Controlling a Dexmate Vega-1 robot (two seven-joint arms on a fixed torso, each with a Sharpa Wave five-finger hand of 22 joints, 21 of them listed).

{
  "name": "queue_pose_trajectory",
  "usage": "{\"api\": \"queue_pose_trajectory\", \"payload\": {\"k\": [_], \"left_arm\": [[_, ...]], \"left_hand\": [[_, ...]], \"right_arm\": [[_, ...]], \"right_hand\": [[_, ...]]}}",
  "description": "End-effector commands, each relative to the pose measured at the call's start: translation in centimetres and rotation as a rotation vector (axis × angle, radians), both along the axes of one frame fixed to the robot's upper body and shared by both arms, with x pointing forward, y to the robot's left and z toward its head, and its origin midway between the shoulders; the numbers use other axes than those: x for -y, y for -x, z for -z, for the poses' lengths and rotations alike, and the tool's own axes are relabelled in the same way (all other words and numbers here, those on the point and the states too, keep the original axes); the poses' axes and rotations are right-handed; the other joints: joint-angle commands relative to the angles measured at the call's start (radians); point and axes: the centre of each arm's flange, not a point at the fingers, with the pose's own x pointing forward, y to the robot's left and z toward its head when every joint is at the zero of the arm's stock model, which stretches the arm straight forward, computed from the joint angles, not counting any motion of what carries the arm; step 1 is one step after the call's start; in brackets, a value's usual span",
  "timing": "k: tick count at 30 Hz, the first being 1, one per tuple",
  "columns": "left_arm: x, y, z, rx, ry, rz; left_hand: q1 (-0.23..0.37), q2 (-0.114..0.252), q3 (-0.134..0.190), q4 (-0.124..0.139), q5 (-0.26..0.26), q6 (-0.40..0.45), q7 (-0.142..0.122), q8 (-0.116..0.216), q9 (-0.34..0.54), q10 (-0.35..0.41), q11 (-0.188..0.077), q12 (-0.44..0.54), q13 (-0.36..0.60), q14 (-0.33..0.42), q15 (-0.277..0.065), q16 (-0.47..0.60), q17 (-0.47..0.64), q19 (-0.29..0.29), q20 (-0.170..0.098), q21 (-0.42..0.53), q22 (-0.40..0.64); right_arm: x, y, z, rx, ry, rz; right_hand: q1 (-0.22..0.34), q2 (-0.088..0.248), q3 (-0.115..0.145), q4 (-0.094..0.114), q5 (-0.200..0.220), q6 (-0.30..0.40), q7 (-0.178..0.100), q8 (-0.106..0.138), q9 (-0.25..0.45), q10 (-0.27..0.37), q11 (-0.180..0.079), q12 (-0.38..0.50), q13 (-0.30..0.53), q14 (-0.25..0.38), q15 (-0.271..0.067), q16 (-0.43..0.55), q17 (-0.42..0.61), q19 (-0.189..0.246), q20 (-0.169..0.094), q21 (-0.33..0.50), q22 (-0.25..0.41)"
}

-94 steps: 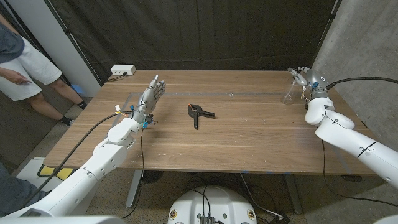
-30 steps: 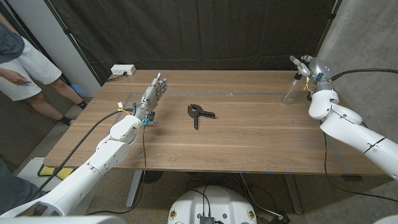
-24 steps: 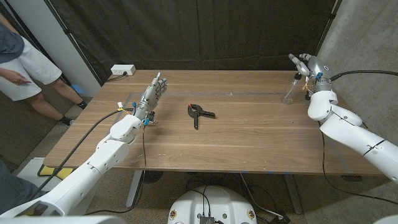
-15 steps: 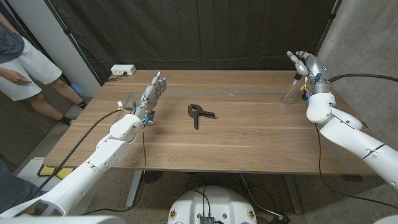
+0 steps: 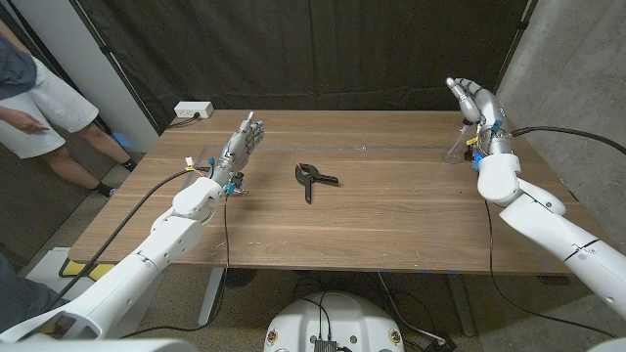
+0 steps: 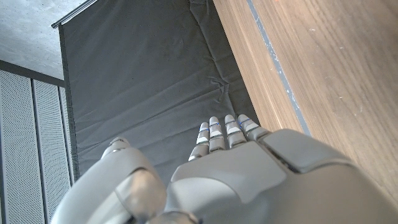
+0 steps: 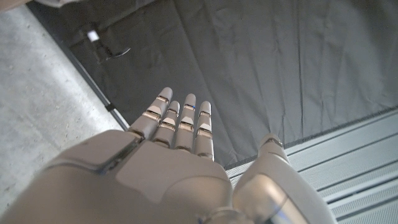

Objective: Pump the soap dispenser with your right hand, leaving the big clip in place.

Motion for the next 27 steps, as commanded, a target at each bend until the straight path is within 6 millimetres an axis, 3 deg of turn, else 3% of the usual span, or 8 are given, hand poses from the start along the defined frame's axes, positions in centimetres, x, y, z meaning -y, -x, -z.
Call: {"api": "queue_pose_trajectory", "payload": {"k": [1,27], "left_arm": [[-0.3,0.2,0.0,0.008,-0.004,0.006],[-0.7,0.9,0.1,0.027,-0.004,0.015]], "left_hand": [[0.004,0.005,-0.007,0.001,-0.005,0.002,-0.001,-0.004,0.005,0.001,-0.003,-0.003,0.004,0.0,0.0,0.0,0.006,-0.002,0.003,0.003,0.004],[0.007,0.008,-0.011,0.002,-0.007,0.004,0.0,-0.004,0.005,0.0,0.0,-0.003,0.004,-0.001,0.0,0.0,0.006,-0.004,0.001,0.002,0.004]], "right_arm": [[-1.3,-0.3,1.1,0.01,-0.063,-0.175],[-4.7,-3.3,3.3,-0.12,-0.221,-0.611]], "right_hand": [[0.007,0.003,0.004,-0.003,0.0,-0.002,-0.001,0.001,0.002,0.003,0.009,-0.003,0.003,0.012,-0.002,0.006,0.003,0.016,0.003,0.006,0.005],[0.0,-0.002,-0.001,-0.001,0.0,-0.017,0.027,-0.001,0.001,-0.003,0.024,-0.006,0.003,0.013,0.007,0.005,0.005,0.028,0.004,0.008,0.005]]}}
